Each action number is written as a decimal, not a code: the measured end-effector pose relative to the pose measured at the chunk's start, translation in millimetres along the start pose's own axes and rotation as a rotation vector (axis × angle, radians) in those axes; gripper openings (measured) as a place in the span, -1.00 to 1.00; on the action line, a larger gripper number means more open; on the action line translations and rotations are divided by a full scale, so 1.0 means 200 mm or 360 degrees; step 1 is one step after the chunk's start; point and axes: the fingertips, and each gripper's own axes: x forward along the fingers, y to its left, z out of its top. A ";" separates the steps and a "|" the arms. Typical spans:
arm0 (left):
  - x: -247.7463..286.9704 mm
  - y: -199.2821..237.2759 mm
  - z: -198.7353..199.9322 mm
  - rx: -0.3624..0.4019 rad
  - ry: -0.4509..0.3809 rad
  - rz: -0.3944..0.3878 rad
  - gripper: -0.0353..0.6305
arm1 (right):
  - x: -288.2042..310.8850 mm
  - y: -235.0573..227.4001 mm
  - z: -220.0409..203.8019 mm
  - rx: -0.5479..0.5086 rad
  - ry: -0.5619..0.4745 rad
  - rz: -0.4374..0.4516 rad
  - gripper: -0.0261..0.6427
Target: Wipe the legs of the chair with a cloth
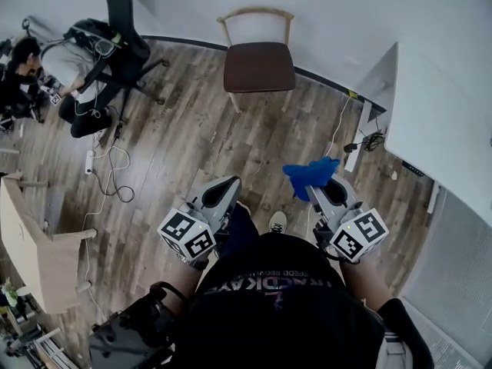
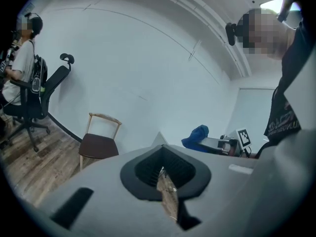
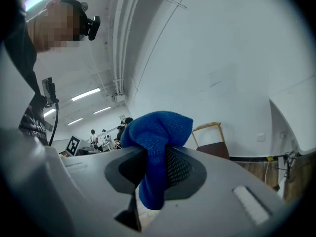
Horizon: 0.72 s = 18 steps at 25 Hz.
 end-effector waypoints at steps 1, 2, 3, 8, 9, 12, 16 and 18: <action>0.01 -0.03 -0.03 -0.0003 0.0011 -0.0004 -0.88 | -0.03 0.01 -0.03 0.0008 0.0011 0.0011 -0.66; 0.01 -0.06 -0.06 -0.0003 0.0022 -0.0010 -0.88 | -0.05 0.01 -0.05 0.0018 0.0021 0.0020 -0.66; 0.01 -0.09 -0.08 -0.0002 0.0033 -0.0016 -0.88 | -0.07 0.02 -0.08 0.0029 0.0030 0.0029 -0.66; 0.03 -0.19 -0.16 0.0006 0.0081 -0.0048 -0.88 | -0.13 0.05 -0.16 0.0068 0.0076 0.0085 -0.66; 0.04 -0.21 -0.17 0.0009 0.0085 -0.0051 -0.88 | -0.14 0.05 -0.16 0.0064 0.0077 0.0094 -0.66; 0.05 -0.26 -0.19 0.0006 0.0082 -0.0050 -0.88 | -0.17 0.05 -0.15 0.0050 0.0073 0.0111 -0.66; 0.08 -0.29 -0.21 0.0010 0.0085 -0.0045 -0.88 | -0.21 0.02 -0.16 0.0062 0.0074 0.0123 -0.66; 0.10 -0.30 -0.21 0.0015 0.0085 -0.0040 -0.88 | -0.22 0.01 -0.16 0.0068 0.0068 0.0129 -0.66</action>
